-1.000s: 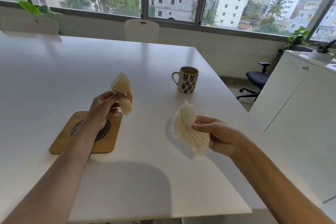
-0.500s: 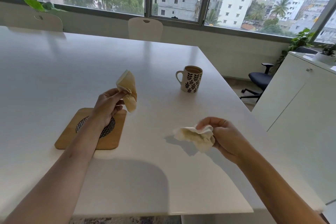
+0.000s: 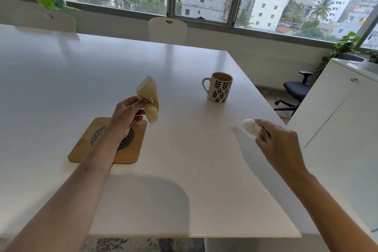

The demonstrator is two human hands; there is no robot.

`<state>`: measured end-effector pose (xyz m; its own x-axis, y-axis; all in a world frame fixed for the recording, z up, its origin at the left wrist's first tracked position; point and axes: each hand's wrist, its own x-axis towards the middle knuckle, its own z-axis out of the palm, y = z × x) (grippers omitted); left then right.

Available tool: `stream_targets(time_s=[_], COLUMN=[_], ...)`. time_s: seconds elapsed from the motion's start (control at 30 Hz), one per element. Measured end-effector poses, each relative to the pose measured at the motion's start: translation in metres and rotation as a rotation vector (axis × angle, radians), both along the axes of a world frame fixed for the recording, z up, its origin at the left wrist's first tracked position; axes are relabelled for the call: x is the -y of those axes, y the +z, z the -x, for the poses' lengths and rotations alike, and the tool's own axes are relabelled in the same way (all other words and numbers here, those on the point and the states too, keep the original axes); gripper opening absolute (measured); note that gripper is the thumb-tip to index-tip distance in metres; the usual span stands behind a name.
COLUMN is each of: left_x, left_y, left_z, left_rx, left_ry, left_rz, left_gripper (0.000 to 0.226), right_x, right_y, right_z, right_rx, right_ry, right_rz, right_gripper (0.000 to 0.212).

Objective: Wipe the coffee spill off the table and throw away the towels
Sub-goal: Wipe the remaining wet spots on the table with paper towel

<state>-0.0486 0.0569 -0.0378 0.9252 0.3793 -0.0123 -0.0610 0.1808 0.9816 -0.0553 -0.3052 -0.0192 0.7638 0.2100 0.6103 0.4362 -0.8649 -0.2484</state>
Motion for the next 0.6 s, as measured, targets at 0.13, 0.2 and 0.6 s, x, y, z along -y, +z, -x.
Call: stream_targets(time_s=[0.13,0.2,0.6], left_x=[-0.001,-0.003,-0.005], left_y=[-0.002,-0.002,-0.005], left_z=[-0.001,-0.002,-0.003], left_rx=[-0.007,-0.010,0.000], left_ry=[0.006,0.009,0.008], left_rz=[0.001,-0.002,0.000], left_gripper=[0.006,0.005,0.004], right_x=[0.014,0.013,-0.091], right_y=[-0.021,-0.027,-0.023], right_z=[-0.015,-0.015,0.052], right_rx=[-0.099,-0.159,-0.430], right_ry=[-0.195,-0.261,0.417], right_rz=[0.149,0.192,0.286], right_gripper=[0.013,0.004,0.056])
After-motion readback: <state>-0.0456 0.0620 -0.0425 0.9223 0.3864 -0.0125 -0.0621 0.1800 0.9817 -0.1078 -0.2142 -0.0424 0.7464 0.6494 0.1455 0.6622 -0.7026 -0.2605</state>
